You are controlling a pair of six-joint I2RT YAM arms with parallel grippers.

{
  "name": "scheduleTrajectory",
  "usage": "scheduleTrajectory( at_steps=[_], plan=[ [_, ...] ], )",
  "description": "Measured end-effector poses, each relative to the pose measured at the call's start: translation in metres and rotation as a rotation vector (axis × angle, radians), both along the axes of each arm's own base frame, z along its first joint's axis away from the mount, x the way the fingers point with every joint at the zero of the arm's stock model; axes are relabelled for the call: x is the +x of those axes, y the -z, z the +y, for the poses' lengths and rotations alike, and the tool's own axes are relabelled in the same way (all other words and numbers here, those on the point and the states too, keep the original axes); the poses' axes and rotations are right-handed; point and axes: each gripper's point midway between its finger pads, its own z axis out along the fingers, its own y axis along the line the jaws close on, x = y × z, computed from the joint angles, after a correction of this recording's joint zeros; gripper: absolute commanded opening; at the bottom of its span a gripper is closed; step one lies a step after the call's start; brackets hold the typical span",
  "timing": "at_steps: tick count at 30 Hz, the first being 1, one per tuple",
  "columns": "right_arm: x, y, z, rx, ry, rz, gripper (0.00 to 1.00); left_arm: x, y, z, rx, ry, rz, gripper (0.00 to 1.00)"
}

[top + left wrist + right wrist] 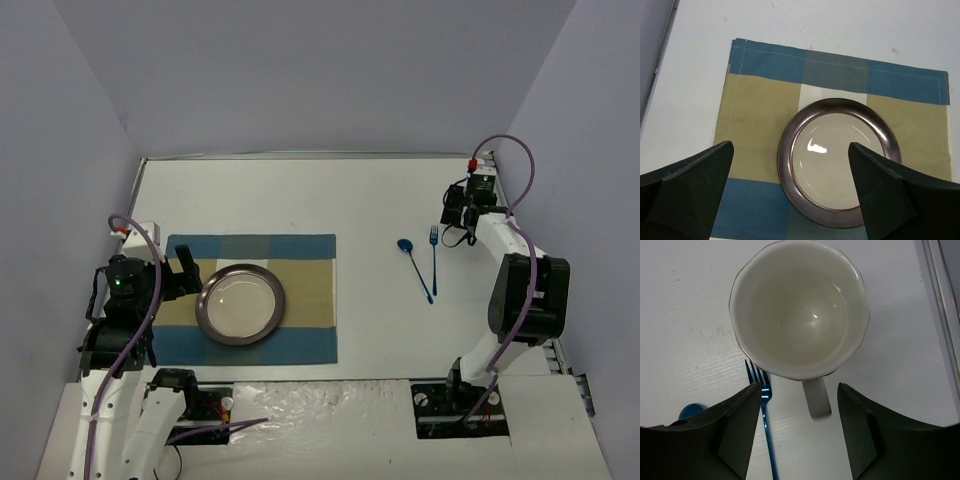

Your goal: Set the dinner table for one person

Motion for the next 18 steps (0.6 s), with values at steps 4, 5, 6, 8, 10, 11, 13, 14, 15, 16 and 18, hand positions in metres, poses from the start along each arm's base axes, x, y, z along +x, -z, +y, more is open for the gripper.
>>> scheduleTrajectory(
  at_steps=[4, 5, 6, 8, 10, 11, 13, 14, 15, 16, 18],
  plan=[
    [0.004, 0.009, -0.003, -0.007, -0.011, 0.006, 0.51, 0.0, 0.0, 0.0, 0.0, 0.0, 0.002, 0.97],
    [0.004, 0.011, -0.004, -0.007, -0.013, 0.01, 0.49, 0.0, 0.0, 0.0, 0.0, 0.0, 0.002, 0.97],
    [0.005, 0.013, -0.004, -0.008, -0.015, 0.013, 0.47, 0.0, 0.0, 0.0, 0.0, 0.0, 0.002, 0.97],
    [0.006, 0.014, -0.005, -0.011, -0.021, 0.013, 0.41, 0.0, 0.0, 0.0, 0.0, 0.0, 0.002, 0.97],
    [0.007, 0.013, -0.005, -0.017, -0.027, 0.008, 0.37, 0.0, 0.0, 0.0, 0.0, 0.0, 0.002, 0.97],
    [0.008, 0.013, -0.005, -0.019, -0.029, 0.005, 0.36, 0.0, 0.0, 0.0, 0.0, 0.0, 0.002, 0.97],
    [0.01, 0.011, -0.006, -0.022, -0.031, -0.004, 0.28, 0.0, 0.0, 0.0, 0.0, 0.0, 0.002, 0.97],
    [0.01, 0.011, -0.006, -0.023, -0.032, -0.006, 0.21, 0.0, 0.0, 0.0, 0.0, 0.0, 0.002, 0.97],
    [0.011, 0.011, -0.006, -0.024, -0.032, -0.007, 0.17, 0.0, 0.0, 0.0, 0.0, 0.0, 0.002, 0.97],
    [0.011, 0.011, -0.005, -0.024, -0.036, -0.008, 0.14, 0.0, 0.0, 0.0, 0.0, 0.0, 0.002, 0.97],
    [0.013, 0.01, -0.006, -0.028, -0.037, -0.017, 0.06, 0.0, 0.001, 0.0, 0.0, 0.0, 0.002, 0.97]
  ],
)
